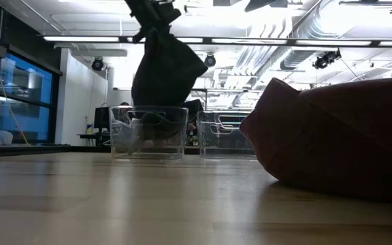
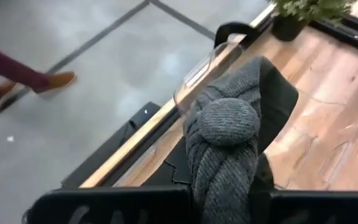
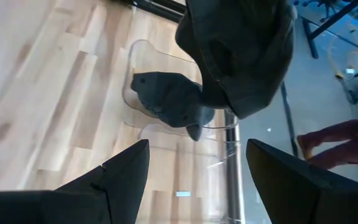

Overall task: Pick & Place hat
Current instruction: Put the black cap into the left transparent bin

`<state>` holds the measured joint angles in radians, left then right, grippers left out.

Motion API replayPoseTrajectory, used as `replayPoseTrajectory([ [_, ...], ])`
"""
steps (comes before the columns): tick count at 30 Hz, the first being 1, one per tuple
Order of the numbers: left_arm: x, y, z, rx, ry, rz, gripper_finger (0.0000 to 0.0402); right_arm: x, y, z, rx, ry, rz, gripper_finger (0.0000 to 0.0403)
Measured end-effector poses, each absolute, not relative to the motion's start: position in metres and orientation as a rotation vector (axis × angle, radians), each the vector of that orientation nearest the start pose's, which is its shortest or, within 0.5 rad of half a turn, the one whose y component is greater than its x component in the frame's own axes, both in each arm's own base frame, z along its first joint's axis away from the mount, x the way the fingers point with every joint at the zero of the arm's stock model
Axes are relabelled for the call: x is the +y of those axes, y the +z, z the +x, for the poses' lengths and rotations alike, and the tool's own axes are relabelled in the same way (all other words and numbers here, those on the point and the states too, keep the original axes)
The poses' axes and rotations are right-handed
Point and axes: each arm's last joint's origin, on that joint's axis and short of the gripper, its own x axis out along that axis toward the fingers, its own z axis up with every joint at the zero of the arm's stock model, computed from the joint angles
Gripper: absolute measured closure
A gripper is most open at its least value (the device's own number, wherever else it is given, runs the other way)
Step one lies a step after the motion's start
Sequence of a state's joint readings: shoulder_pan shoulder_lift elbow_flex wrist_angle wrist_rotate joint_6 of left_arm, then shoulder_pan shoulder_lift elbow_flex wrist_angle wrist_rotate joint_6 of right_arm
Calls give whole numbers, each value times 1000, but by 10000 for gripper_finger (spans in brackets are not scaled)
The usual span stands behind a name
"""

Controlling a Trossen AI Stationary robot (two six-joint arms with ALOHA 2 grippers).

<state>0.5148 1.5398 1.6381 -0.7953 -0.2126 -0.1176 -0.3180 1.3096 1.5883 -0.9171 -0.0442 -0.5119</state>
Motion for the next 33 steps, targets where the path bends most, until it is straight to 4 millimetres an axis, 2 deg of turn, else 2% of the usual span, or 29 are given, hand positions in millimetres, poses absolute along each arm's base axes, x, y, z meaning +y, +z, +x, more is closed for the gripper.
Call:
replayPoseTrajectory([
  [6,177,369,275,682,782,-247,401,-70,433,219,678,-97,-343,139],
  [13,183,360,278,660,961,-122,401,-65,437,201,693,-105,-303,139],
  [17,183,367,283,593,933,-96,401,-65,437,200,700,-119,-305,139],
  [24,185,366,281,618,979,-54,401,-65,437,200,701,-123,-306,139],
  [33,187,360,285,640,950,-62,401,-65,437,200,700,-126,-302,139],
])
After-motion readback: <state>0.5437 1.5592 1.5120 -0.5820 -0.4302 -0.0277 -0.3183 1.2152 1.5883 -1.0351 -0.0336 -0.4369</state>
